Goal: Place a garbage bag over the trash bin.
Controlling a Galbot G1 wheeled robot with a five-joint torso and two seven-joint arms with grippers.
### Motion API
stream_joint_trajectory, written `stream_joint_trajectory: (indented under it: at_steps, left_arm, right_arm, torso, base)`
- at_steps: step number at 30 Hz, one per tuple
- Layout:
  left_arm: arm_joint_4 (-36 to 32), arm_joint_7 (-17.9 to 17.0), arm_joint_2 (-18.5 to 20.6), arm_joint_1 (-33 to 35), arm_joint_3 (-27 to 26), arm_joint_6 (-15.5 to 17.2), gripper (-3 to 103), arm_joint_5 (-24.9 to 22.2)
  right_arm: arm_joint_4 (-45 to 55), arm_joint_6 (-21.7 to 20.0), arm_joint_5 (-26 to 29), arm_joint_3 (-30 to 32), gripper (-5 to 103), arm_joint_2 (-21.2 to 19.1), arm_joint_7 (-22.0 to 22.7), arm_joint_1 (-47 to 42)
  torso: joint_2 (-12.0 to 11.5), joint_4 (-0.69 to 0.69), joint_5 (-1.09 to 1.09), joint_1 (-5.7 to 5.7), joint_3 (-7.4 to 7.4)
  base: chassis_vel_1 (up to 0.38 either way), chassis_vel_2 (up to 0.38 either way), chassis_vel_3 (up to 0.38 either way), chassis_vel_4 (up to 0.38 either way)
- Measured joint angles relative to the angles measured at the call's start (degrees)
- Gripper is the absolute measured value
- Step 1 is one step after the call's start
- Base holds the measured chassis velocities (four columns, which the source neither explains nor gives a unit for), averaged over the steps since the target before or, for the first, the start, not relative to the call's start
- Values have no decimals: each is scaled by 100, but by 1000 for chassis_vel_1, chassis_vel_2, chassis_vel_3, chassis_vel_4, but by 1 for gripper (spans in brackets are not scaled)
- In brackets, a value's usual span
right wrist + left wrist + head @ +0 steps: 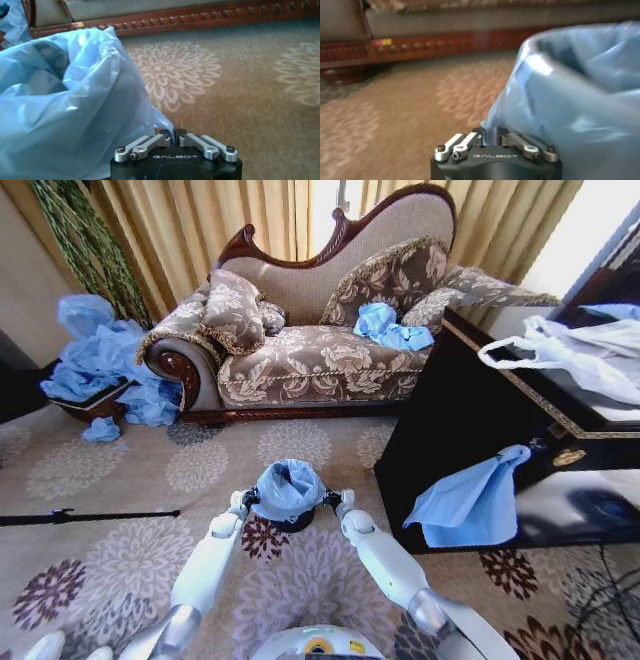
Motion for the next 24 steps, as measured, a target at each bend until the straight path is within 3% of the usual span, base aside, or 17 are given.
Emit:
stream_joint_trajectory:
  at_steps: [2,3,5,6,7,9,11,12,19,21,22,24]
  left_arm:
    - [-320,249,108,262,-41,-94,26,-392]
    - [-320,249,108,262,-41,-94,26,-392]
    - [-468,446,161,411,-106,-186,37,-617]
    - [-513,579,184,479,-147,-261,43,-695]
    - [-522,641,200,520,-174,-309,48,-721]
    - [-522,671,209,539,-190,-333,48,-732]
    - [-488,760,229,563,-207,-409,59,-838]
    - [-488,760,229,563,-207,-409,59,-838]
    - [-7,855,242,412,-211,-572,91,-1185]
    - [60,856,244,385,-214,-594,91,-1208]
    - [144,860,253,347,-220,-628,98,-1251]
    - [186,873,266,324,-222,-657,98,-1320]
  right_arm:
    - [314,-15,-73,-22,7,-161,23,-200]
    - [314,-15,-73,-22,7,-161,23,-200]
    - [528,-12,-118,-29,12,-272,30,-351]
    - [664,0,-139,-29,15,-334,37,-445]
    - [740,26,-162,-25,26,-368,38,-509]
    - [782,38,-187,-20,26,-384,41,-549]
    - [887,79,-247,-17,37,-418,66,-642]
    - [887,79,-247,-17,37,-418,66,-642]
    - [1044,213,-240,-48,70,-398,201,-725]
    - [1066,213,-232,-56,70,-399,216,-717]
    - [1105,207,-220,-82,74,-402,245,-700]
    - [1144,192,-200,-94,80,-406,262,-688]
  torso:
    - [2,4,2,-1,0]
    - [2,4,2,-1,0]
    - [2,3,1,-1,0]
    - [2,1,1,-1,0]
    - [2,0,1,-1,0]
    - [2,1,1,-1,0]
    - [2,2,1,-1,0]
    - [2,2,1,-1,0]
    - [1,0,-1,0,0]
    - [1,0,-1,0,1]
    - [1,-1,-2,1,1]
    - [1,-1,-2,1,1]
  base:
    - [0,0,0,0]
    - [0,0,0,0]
    - [0,0,0,0]
    - [0,0,0,0]
    - [0,0,0,0]
    - [0,0,0,0]
    - [0,0,0,0]
    - [0,0,0,0]
    - [0,0,0,0]
    - [0,0,0,0]
    - [0,0,0,0]
    - [0,0,0,0]
